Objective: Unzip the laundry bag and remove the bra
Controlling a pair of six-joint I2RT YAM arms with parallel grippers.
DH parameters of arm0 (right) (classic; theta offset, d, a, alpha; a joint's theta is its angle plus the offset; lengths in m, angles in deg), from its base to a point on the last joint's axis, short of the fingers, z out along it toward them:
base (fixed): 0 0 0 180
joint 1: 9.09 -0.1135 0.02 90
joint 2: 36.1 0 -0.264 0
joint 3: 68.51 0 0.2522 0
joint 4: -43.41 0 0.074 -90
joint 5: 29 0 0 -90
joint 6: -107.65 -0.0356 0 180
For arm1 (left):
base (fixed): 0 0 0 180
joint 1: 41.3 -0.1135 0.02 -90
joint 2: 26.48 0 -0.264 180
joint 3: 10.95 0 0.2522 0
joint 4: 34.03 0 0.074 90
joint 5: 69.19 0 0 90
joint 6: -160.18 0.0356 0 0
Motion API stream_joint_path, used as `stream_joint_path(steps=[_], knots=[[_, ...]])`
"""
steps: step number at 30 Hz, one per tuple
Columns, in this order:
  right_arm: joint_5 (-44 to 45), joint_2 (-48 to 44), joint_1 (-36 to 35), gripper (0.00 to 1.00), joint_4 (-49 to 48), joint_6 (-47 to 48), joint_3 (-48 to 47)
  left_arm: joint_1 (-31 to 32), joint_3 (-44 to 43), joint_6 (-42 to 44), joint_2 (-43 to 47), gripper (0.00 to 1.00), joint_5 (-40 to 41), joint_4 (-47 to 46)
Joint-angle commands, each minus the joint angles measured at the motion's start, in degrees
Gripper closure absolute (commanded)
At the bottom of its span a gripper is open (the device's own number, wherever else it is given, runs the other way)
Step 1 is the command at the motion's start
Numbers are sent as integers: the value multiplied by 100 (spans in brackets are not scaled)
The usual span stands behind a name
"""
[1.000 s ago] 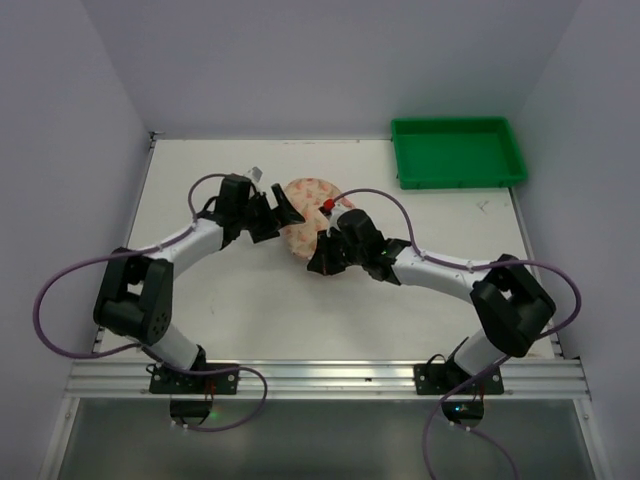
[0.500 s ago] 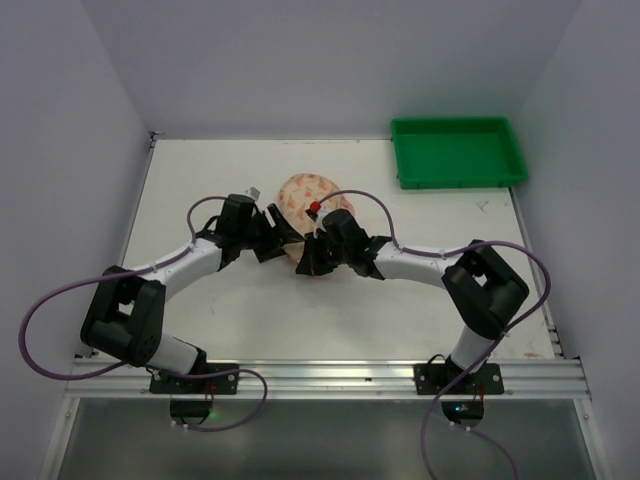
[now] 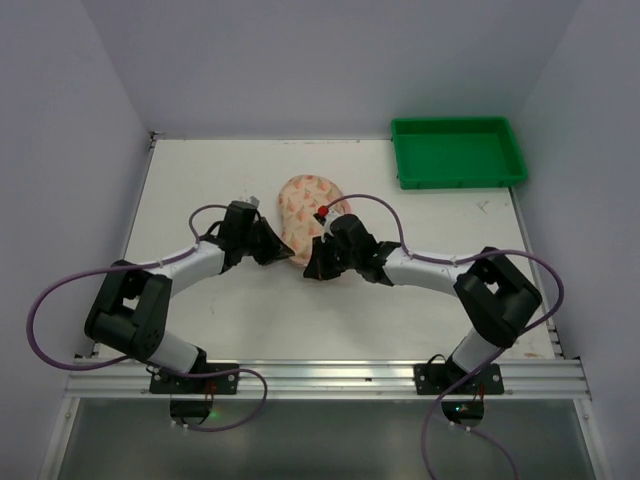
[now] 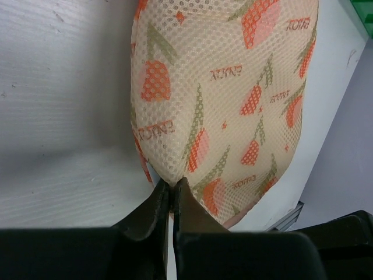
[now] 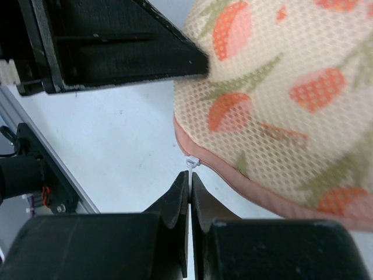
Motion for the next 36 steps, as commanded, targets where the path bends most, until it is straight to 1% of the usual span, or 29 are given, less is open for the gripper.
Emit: stream_joint_path(steps=[1, 4, 5, 6, 8, 10, 12, 13, 14, 16, 17, 19, 20, 21, 23, 25, 26, 27, 28, 29, 30, 31, 32, 33, 34, 36], knots=[[300, -723, 149, 100, 58, 229, 332, -92, -28, 420, -14, 100, 376, 57], [388, -1162, 649, 100, 215, 300, 842, -381, -98, 886, 39, 100, 342, 286], [423, -1276, 799, 100, 277, 317, 956, -461, -159, 1165, 13, 100, 316, 417], [432, -1382, 1061, 100, 382, 361, 1166, -540, -212, 1325, -13, 100, 280, 462], [511, -1646, 1204, 100, 462, 466, 1291, -708, -352, 1737, -144, 100, 193, 619], [599, -1734, 1213, 100, 708, 695, 1274, -752, -686, 1976, -276, 100, 53, 664], [338, -1717, 1144, 100, 639, 661, 1212, -752, -1106, 2266, -566, 100, -158, 586], [284, -1682, 1091, 100, 603, 608, 1169, -752, -1274, 2293, -689, 100, -368, 568], [222, -1560, 1021, 100, 551, 555, 1125, -752, -1459, 2293, -960, 100, -431, 602], [134, -1349, 722, 100, 515, 397, 835, -752, -1949, 2223, -1208, 100, -589, 603], [125, -1087, 591, 100, 515, 353, 704, -752, -2083, 2119, -1409, 100, -625, 620], [11, -795, 291, 100, 339, 204, 256, -761, -2390, 1960, -1533, 85, -686, 638], [-33, -542, 151, 100, 304, 125, 115, -761, -2436, 1907, -1517, 75, -695, 638], [-85, -417, 115, 100, 191, -67, -130, -761, -2471, 1863, -1490, 55, -687, 638], [-130, -215, 62, 100, 93, -262, -342, -778, -2419, 1767, -1272, 26, -556, 768], [-77, 14, 44, 100, 6, -517, -563, -822, -2305, 1731, -1061, 5, -249, 997], [-34, 67, 36, 100, -21, -561, -615, -849, -2095, 1679, -798, 2, -134, 1190], [-16, 111, 27, 100, -30, -605, -720, -884, -1928, 1617, -648, 0, -37, 1226], [10, 190, 18, 100, -21, -614, -765, -893, -1709, 1425, -272, 0, 120, 1209], [2, 216, 18, 100, -21, -614, -809, -884, -1228, 1293, -68, 0, 131, 1096], [-7, 243, 1, 100, -47, -623, -862, -884, -980, 1135, 116, 0, 122, 1008], [-24, 278, 1, 100, -65, -632, -871, -867, -733, 794, 466, 0, 44, 920], [-42, 287, -17, 100, -100, -632, -880, -840, -487, 634, 626, 0, -44, 649], [-59, 331, -43, 100, -126, -623, -906, -727, -85, 476, 741, 0, -149, 525], [-60, 340, -61, 100, -127, -614, -932, -639, 41, 256, 908, 0, -177, 410], [-77, 392, -113, 100, -153, -588, -967, -341, 183, 114, 962, 2, -212, 120]])
